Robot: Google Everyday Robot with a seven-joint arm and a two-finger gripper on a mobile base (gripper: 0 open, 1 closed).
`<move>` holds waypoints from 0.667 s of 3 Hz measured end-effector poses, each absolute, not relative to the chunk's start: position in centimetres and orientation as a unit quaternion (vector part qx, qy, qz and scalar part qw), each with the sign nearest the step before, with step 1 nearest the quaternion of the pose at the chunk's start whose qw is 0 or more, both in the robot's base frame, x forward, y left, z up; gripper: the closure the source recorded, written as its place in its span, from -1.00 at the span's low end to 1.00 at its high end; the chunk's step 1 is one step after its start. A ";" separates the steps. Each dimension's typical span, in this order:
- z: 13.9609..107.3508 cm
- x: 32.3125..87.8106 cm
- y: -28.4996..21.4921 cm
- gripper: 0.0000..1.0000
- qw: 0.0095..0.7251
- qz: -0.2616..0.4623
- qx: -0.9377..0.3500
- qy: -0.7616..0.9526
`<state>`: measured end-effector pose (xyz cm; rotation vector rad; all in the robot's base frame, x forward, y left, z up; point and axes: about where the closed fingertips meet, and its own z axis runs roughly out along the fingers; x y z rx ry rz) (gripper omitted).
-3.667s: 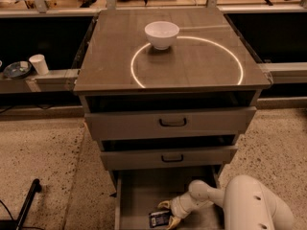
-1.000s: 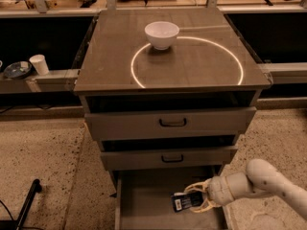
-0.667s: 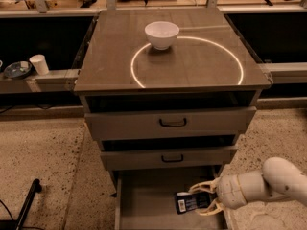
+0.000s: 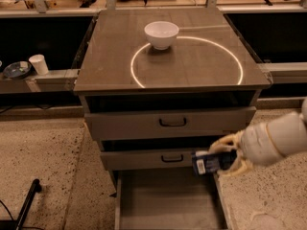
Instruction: Pick rxbar blueberry from bottom drawer and place on counter
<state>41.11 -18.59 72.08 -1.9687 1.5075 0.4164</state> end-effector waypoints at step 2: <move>76.7 42.9 -17.4 1.00 0.303 0.139 -0.742 0.582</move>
Offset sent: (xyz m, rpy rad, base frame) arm 0.0179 0.0124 0.0486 -0.0372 -0.0144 -0.0214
